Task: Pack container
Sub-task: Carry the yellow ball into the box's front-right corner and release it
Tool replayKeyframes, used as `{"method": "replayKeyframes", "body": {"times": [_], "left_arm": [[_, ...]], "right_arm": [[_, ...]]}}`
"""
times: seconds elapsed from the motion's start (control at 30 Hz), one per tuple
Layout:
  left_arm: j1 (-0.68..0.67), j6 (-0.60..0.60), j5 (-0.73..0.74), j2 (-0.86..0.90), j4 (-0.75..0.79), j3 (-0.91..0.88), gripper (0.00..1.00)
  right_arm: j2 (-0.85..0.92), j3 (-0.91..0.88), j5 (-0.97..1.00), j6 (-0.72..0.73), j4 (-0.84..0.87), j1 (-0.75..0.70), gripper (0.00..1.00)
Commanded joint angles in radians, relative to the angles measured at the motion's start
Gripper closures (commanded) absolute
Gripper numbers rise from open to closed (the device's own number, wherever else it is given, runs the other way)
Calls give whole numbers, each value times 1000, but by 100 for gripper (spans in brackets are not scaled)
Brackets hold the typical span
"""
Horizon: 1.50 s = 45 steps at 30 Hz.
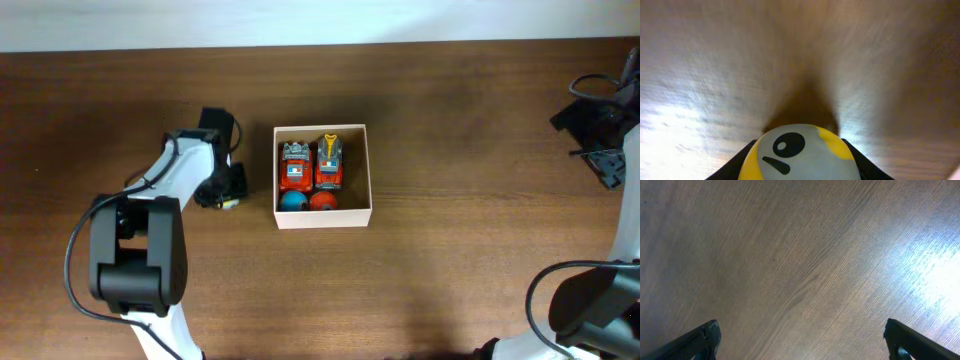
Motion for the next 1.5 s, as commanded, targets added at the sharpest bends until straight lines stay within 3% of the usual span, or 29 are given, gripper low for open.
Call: {"method": "replayKeyframes", "body": {"times": [0.0,0.37,0.77,1.47], "left_arm": [[3,16,-17,14,-30,119,59],[-36,140,93,14,-260,449,59],[-240,416,123,13,-423,559,59],[-433,394,188,71,-435,510,59]], "right_arm": [[0,-5,-1,9,-1,0,1],[0,-5,-1,9,-1,0,1],[0,-5,-1,9,-1,0,1],[0,-5,-1,9,-1,0,1]]}}
